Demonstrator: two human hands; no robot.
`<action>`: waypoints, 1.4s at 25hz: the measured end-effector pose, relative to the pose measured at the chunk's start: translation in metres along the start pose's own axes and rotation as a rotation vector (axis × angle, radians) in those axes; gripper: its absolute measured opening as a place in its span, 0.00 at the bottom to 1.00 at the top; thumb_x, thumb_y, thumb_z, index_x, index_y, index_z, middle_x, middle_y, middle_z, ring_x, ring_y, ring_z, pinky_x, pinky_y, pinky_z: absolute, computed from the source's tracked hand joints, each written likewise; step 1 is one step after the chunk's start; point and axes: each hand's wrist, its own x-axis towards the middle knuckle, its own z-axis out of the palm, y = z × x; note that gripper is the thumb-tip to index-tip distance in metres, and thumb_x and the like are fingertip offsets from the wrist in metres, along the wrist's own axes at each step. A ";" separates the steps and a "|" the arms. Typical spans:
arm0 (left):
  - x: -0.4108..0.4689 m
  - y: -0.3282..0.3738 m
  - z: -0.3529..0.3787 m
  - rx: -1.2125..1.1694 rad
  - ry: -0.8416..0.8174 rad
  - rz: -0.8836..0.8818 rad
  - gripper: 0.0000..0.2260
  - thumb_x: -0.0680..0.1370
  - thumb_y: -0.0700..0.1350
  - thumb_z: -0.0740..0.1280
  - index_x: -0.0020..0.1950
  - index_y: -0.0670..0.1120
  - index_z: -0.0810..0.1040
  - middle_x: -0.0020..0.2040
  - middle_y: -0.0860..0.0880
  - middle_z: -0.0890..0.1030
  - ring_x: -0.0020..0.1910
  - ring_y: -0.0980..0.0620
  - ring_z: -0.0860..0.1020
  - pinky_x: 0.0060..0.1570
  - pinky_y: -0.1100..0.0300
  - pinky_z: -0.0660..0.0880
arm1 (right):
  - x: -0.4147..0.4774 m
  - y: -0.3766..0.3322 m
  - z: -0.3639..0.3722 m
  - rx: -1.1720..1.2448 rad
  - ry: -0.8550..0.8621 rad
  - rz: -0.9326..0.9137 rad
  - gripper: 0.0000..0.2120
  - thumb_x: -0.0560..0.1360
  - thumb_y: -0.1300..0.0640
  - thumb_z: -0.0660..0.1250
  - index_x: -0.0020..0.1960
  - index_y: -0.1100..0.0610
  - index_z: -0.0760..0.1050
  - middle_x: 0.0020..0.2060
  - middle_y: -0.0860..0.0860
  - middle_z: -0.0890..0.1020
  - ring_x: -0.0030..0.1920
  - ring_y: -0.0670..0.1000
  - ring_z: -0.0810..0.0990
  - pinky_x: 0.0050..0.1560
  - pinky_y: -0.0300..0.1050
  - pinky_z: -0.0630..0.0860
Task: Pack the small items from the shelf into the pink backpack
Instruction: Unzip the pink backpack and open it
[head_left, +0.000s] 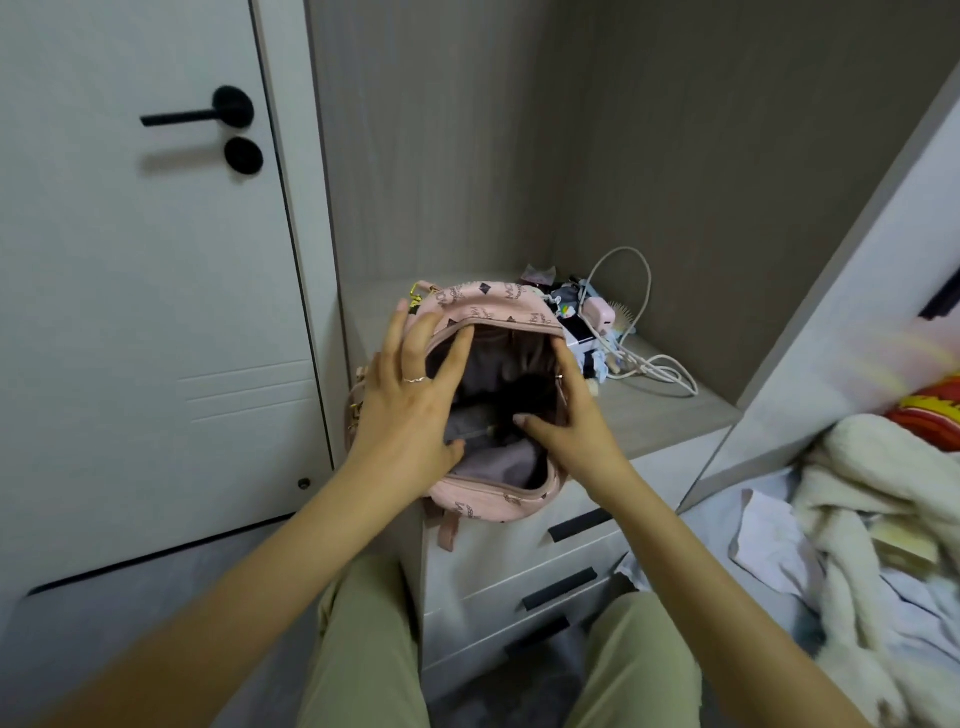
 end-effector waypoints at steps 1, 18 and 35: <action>0.004 -0.002 0.002 0.011 -0.019 -0.010 0.52 0.54 0.50 0.80 0.74 0.45 0.60 0.72 0.45 0.48 0.73 0.39 0.44 0.64 0.34 0.64 | 0.005 0.002 0.002 -0.020 -0.036 -0.007 0.42 0.70 0.74 0.67 0.76 0.56 0.49 0.71 0.45 0.57 0.75 0.48 0.56 0.73 0.40 0.56; 0.054 -0.048 0.032 0.109 -0.130 -0.193 0.52 0.65 0.50 0.75 0.77 0.48 0.41 0.76 0.51 0.33 0.71 0.50 0.28 0.53 0.52 0.75 | 0.092 0.035 0.029 -0.155 -0.126 -0.118 0.39 0.72 0.74 0.63 0.76 0.57 0.49 0.74 0.49 0.58 0.75 0.49 0.57 0.74 0.45 0.57; 0.048 -0.049 0.037 0.155 -0.161 -0.147 0.57 0.59 0.56 0.78 0.77 0.44 0.47 0.75 0.46 0.36 0.75 0.38 0.40 0.64 0.35 0.64 | 0.152 0.119 -0.010 -1.344 -0.011 -0.104 0.18 0.77 0.60 0.58 0.67 0.55 0.67 0.67 0.52 0.72 0.64 0.56 0.70 0.61 0.49 0.63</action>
